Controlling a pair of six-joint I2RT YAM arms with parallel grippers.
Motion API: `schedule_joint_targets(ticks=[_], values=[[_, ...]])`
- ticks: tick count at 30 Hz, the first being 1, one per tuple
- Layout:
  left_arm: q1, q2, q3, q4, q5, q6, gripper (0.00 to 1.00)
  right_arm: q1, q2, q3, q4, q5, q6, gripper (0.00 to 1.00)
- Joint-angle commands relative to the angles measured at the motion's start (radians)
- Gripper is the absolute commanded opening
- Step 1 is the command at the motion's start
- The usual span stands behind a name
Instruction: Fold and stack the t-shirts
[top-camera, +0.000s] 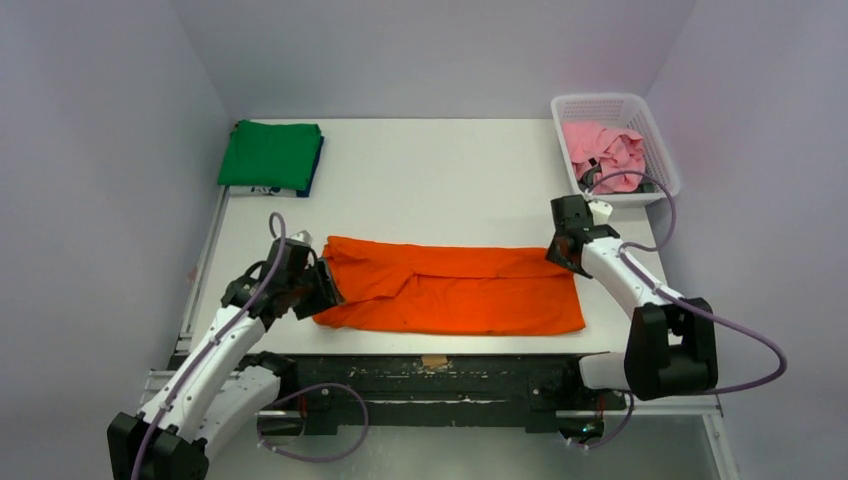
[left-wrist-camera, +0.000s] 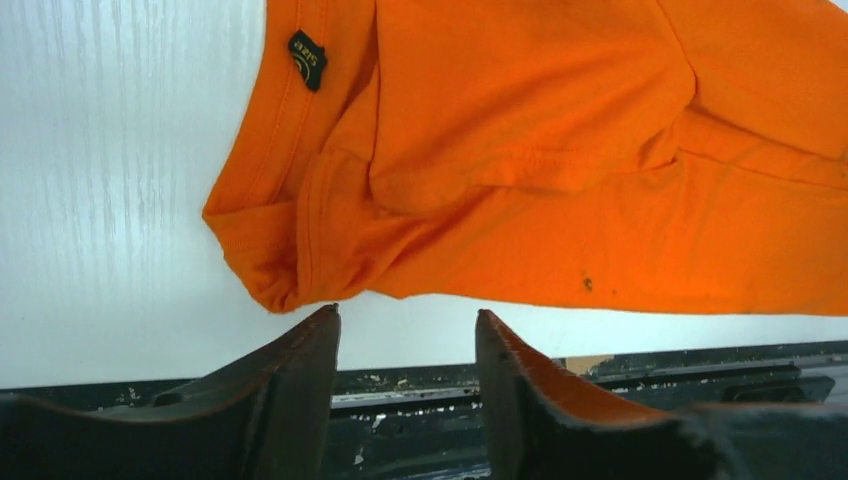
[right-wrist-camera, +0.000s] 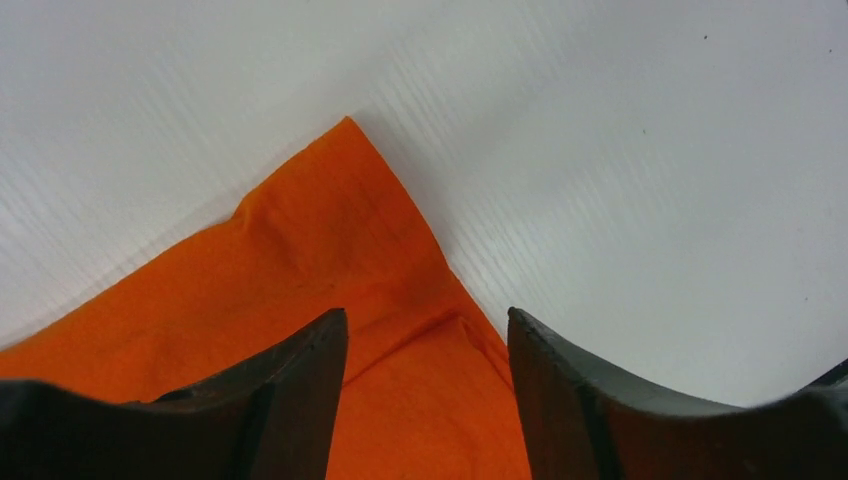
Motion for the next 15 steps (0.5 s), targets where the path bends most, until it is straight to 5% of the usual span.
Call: schedule_joint_targets(ticks=[1, 5, 10, 15], values=[[-0.007, -0.118, 0.017, -0.143, 0.034, -0.098, 0.59, 0.003, -0.083, 0.008, -0.025, 0.024, 0.027, 0.63], [-0.008, -0.124, 0.050, -0.081, 0.034, -0.091, 0.98, 0.005, -0.129, 0.010, 0.046, -0.103, -0.045, 0.81], [-0.006, 0.168, 0.084, 0.279, 0.231, -0.121, 1.00, 0.017, -0.096, -0.006, 0.246, -0.525, -0.163, 0.83], [-0.006, 0.496, 0.156, 0.474, 0.293, -0.210, 1.00, 0.095, 0.038, 0.011, 0.364, -0.623, -0.190, 0.84]])
